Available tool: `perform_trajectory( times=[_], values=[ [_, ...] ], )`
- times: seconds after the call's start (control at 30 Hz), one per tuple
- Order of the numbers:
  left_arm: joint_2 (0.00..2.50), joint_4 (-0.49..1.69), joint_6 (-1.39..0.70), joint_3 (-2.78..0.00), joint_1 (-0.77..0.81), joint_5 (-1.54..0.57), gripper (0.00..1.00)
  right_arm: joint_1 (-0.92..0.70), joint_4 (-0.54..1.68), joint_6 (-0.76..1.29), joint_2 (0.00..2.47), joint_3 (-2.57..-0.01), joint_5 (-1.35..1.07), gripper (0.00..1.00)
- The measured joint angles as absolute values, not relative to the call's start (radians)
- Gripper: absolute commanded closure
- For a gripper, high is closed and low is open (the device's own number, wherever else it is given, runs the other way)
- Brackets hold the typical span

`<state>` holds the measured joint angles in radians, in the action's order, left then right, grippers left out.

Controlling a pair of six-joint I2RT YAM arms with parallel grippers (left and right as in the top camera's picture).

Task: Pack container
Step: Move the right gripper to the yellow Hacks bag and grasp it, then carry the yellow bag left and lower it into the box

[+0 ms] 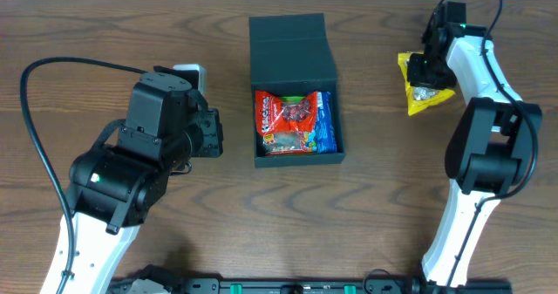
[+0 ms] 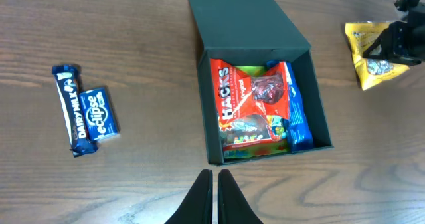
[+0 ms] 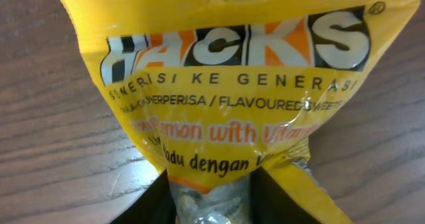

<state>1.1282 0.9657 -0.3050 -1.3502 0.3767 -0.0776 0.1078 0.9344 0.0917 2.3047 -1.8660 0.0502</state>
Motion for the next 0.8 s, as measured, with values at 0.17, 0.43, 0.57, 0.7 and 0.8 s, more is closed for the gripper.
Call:
perform_trajectory(
  times=[0.17,0.43,0.57,0.7,0.8],
  values=[
    [1.128,0.965,-0.305,-1.350,0.376,-0.078,0.94,0.108,0.953,0.094,2.294,-1.881,0.056,0.98],
    [1.128,0.965,-0.305,-1.350,0.376,-0.078,0.94,0.108,0.993,0.095,2.273,-1.881,-0.031,0.99],
    [1.128,0.966,-0.305,-1.350,0.376,-0.078,0.94,0.104,1.002,0.070,2.222,-1.866,-0.125,0.98],
    [1.128,0.966,-0.305,-1.350,0.376,-0.078,0.94,0.071,1.013,-0.004,2.098,-1.861,-0.191,0.99],
    [1.128,0.965,-0.305,-1.350,0.376,-0.078,0.94,0.016,1.029,-0.088,1.974,-1.861,-0.225,0.99]
  ],
)
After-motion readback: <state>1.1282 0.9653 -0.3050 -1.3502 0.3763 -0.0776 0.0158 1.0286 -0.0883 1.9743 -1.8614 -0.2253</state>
